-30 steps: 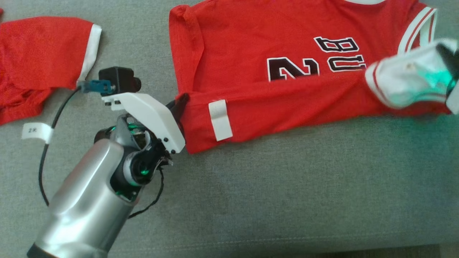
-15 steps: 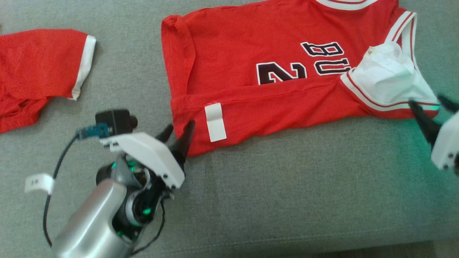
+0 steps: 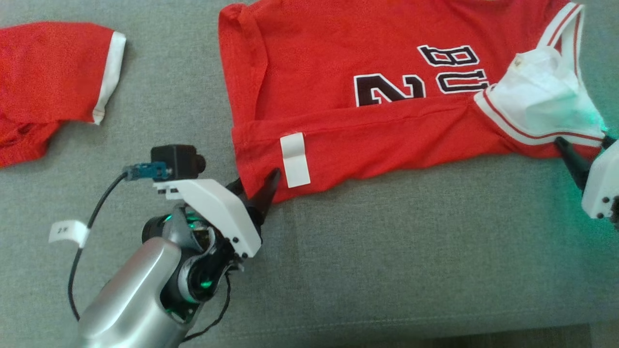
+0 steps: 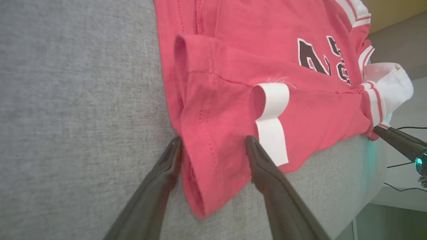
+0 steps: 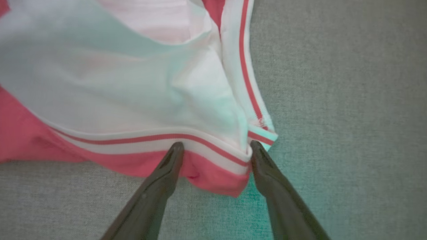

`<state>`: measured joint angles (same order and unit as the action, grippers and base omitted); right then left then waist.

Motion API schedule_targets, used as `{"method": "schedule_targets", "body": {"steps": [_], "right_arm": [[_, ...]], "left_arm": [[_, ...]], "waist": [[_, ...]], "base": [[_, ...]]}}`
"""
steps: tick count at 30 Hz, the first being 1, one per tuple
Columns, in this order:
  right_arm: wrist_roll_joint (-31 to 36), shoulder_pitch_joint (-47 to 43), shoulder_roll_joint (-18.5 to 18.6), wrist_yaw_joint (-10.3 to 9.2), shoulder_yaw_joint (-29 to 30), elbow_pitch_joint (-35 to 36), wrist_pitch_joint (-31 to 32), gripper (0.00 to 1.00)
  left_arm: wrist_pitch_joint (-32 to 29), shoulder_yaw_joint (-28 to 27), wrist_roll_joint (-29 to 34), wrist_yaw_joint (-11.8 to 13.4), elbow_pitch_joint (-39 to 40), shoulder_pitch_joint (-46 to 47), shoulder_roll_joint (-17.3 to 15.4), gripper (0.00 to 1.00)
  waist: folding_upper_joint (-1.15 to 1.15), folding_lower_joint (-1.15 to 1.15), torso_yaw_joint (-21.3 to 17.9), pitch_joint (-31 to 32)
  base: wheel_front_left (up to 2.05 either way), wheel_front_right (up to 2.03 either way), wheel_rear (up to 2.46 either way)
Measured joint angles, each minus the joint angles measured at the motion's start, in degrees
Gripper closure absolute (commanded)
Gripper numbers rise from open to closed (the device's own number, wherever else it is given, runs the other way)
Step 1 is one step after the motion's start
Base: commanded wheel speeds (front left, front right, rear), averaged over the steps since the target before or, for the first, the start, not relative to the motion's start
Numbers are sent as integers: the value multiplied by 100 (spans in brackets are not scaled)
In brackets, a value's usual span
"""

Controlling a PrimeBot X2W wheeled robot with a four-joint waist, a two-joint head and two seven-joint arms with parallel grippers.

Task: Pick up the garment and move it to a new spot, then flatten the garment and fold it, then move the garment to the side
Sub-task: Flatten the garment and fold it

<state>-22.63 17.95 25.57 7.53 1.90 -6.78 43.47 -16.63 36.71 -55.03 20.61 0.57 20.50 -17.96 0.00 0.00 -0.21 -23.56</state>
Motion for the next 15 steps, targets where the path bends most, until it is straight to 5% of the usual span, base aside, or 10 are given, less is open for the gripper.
{"method": "schedule_targets", "body": {"steps": [6, 7, 8, 9, 15], "right_arm": [[-168, 61, 13, 0, -148, -143, 16, 0], [-238, 83, 16, 0, -171, -152, 62, 15], [-334, 112, 23, 0, -204, -162, 113, 54], [-435, 141, 45, 0, -226, -181, 149, 95], [-972, 146, 294, 0, -408, -369, 210, 100]], "left_arm": [[-135, 160, 0, -115, -93, 154, 34, 0], [-164, 170, 0, -156, -120, 178, 33, 11], [-203, 178, -1, -190, -157, 212, 36, 62], [-213, 178, -16, -215, -200, 233, 45, 100], [-403, 194, -168, -510, -488, 258, -7, 100]], "waist": [[0, 0, 14, -75], [0, 0, 10, -80], [0, 0, 5, -86], [0, 0, 1, -89], [0, 0, -14, 57]], "base": [[0, 0, 0], [0, 0, 0], [0, 0, 0], [0, 0, 0], [0, 0, 0]]}}
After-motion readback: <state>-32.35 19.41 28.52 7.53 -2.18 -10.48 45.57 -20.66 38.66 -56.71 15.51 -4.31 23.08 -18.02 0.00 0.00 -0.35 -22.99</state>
